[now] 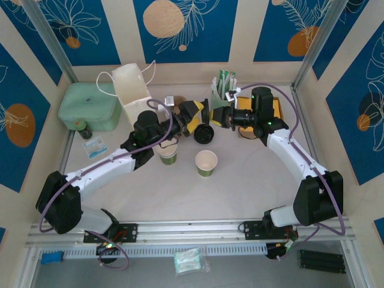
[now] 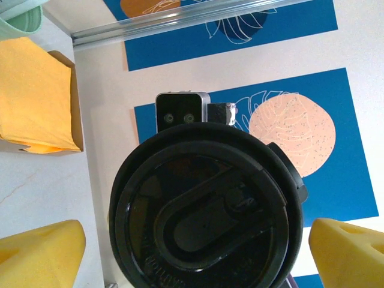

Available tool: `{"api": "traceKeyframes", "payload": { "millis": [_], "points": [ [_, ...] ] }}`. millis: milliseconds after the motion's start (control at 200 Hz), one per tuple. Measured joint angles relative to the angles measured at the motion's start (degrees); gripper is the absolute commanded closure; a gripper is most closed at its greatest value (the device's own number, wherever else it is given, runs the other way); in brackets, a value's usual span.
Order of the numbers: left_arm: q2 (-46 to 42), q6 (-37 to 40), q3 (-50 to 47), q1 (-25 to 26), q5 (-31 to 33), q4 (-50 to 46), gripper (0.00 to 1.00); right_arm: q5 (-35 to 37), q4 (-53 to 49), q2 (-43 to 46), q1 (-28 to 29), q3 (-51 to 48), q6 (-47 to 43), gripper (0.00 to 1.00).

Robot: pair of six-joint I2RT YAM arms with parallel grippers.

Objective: Pack the takeout coffee

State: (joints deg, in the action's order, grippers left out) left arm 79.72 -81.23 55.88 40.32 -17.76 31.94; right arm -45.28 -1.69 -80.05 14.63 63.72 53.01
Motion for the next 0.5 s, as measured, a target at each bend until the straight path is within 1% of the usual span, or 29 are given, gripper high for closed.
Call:
{"api": "traceKeyframes", "payload": {
  "millis": [280, 500],
  "points": [
    [0.42, -0.92, 0.02, 0.00, 0.00, 1.09, 0.10, 0.00, 0.00, -0.02, 0.04, 0.00, 0.00, 1.00],
    [1.18, -1.05, 0.04, 0.00, 0.02, 2.01, 0.10, 0.00, 0.00, -0.04, 0.37, 0.00, 0.00, 1.00]
  ]
}}
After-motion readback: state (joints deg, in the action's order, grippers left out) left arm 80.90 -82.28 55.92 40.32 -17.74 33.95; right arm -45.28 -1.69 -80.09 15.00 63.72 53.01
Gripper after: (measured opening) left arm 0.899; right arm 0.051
